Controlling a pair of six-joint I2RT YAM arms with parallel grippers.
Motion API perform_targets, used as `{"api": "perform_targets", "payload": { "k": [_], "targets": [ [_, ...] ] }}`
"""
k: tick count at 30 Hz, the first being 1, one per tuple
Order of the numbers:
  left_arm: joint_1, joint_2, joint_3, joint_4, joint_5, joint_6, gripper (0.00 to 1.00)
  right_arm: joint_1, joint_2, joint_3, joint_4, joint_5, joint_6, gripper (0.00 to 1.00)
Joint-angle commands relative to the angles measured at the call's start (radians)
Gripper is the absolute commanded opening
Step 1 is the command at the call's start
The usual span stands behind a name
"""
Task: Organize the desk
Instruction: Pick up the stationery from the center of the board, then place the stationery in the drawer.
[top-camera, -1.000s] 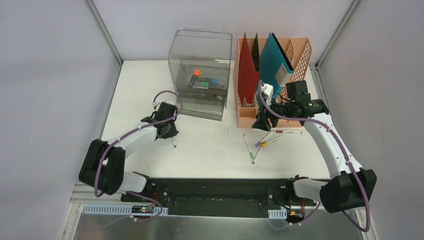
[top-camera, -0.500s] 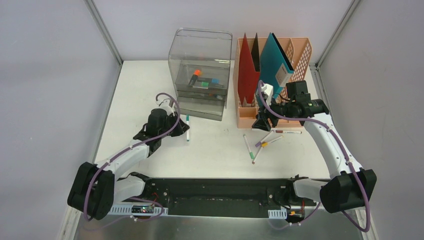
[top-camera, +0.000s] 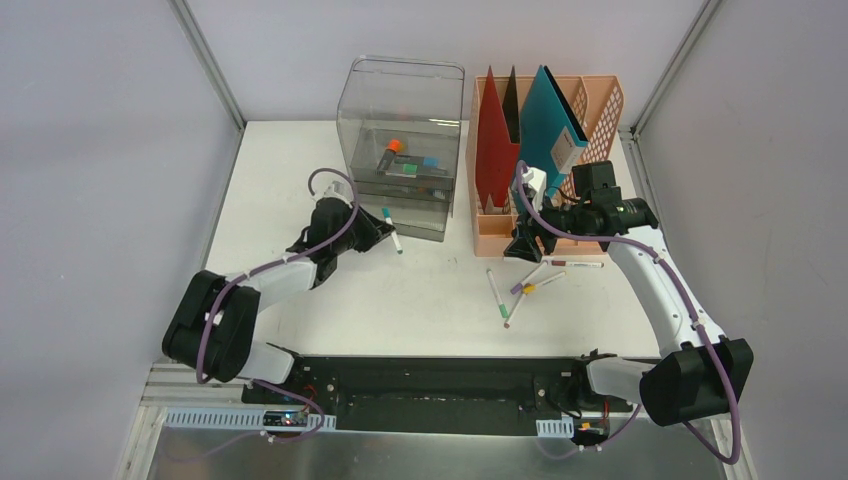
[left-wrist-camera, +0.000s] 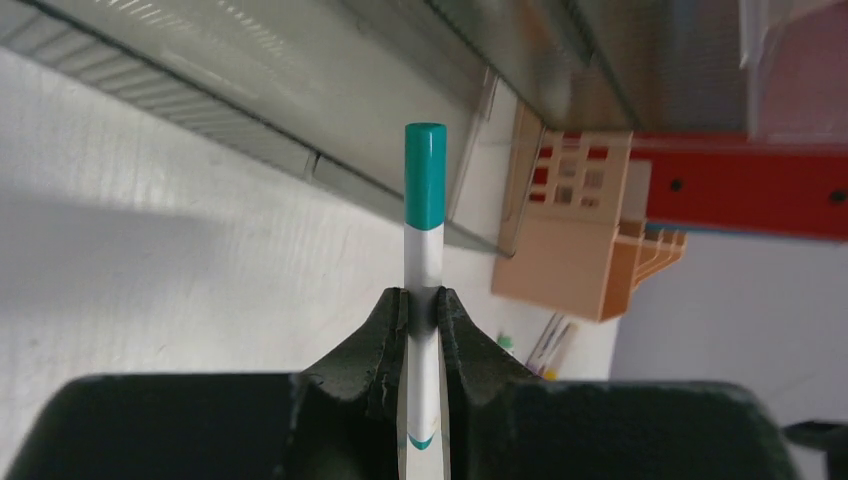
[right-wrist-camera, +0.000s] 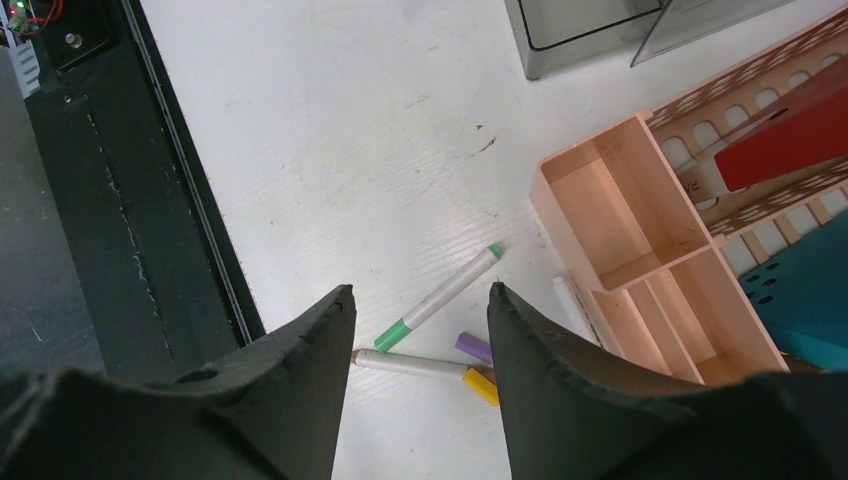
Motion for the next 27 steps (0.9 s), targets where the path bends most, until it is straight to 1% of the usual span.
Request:
{"api": "perform_targets", "payload": {
  "k": [1,5,7,10,14,16,18,23,25,27],
  "targets": [
    [0.004,0.068,0.109,-0.015,-0.071,-0.248,0.00,-0.006,-0.015,0.015,0.001,-0.031,-0.023,0.54],
    [0.004,0.132,0.155,-0.014,-0.078,-0.377,0.02,-0.006,-0.014,0.015,0.000,-0.031,-0.023,0.54],
    [0.004,0.154,0.174,-0.031,-0.110,-0.427,0.02,-0.006,-0.014,0.016,0.000,-0.031,-0.023,0.54],
    [0.004,0.174,0.178,-0.010,-0.151,-0.503,0.03,-0.006,-0.015,0.014,0.000,-0.031,-0.023,0.54],
    [0.004,0.194,0.173,0.052,-0.176,-0.560,0.05,-0.006,-0.016,0.014,0.000,-0.032,-0.024,0.54],
    [0.004,0.210,0.177,0.082,-0.201,-0.573,0.08,-0.007,-0.016,0.014,0.001,-0.032,-0.025,0.54],
    [0.004,0.229,0.184,0.101,-0.202,-0.583,0.15,-0.006,-0.015,0.014,0.001,-0.032,-0.025,0.54],
    [0.004,0.291,0.177,0.206,-0.182,-0.619,0.38,-0.006,-0.016,0.014,0.001,-0.029,-0.026,0.54],
    [0.005,0.311,0.168,0.264,-0.170,-0.636,0.44,-0.006,-0.014,0.014,0.001,-0.029,-0.026,0.54],
    [0.009,0.325,0.164,0.313,-0.131,-0.641,0.47,-0.006,-0.013,0.014,0.001,-0.027,-0.026,0.54]
  ]
}}
